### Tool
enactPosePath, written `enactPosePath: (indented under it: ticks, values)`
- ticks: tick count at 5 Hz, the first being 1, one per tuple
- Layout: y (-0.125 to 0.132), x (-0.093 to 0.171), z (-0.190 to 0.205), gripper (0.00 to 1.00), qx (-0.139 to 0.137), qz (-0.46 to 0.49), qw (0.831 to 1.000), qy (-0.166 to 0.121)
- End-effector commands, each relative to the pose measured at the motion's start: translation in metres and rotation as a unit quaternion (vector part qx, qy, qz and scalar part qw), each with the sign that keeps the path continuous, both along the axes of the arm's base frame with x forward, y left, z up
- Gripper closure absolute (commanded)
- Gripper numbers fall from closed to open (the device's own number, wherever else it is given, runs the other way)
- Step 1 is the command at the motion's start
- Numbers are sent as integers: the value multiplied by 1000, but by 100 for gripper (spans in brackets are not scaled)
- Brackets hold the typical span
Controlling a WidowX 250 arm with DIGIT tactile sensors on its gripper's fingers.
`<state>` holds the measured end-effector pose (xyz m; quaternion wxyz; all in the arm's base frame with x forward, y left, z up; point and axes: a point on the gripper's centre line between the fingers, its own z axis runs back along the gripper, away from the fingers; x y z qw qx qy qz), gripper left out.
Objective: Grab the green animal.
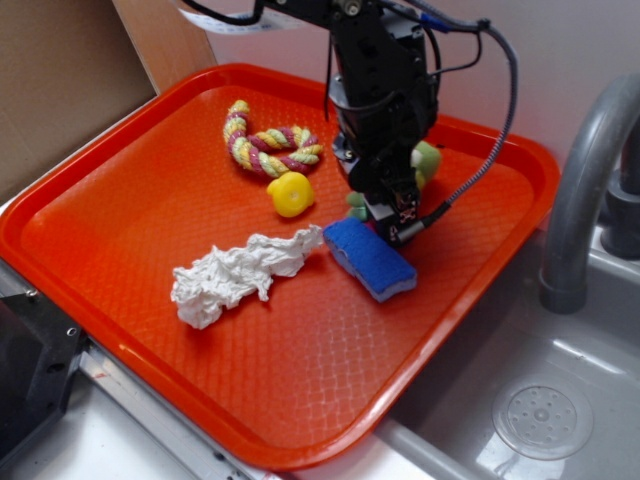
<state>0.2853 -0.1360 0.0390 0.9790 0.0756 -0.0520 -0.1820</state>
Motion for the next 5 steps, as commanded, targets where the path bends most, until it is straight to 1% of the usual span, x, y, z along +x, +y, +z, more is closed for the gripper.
enactPosePath:
  ticks: [1,2,3,4,5]
  values:
    - [31,-29,103,100,36,151,987,-40]
    - [74,-62,146,100,0,254,967,-3]
    - [109,-78,160,100,-49,278,959,34]
    - [134,-90,156,100,-108,313,943,41]
    - [133,-81,142,100,-94,270,957,47]
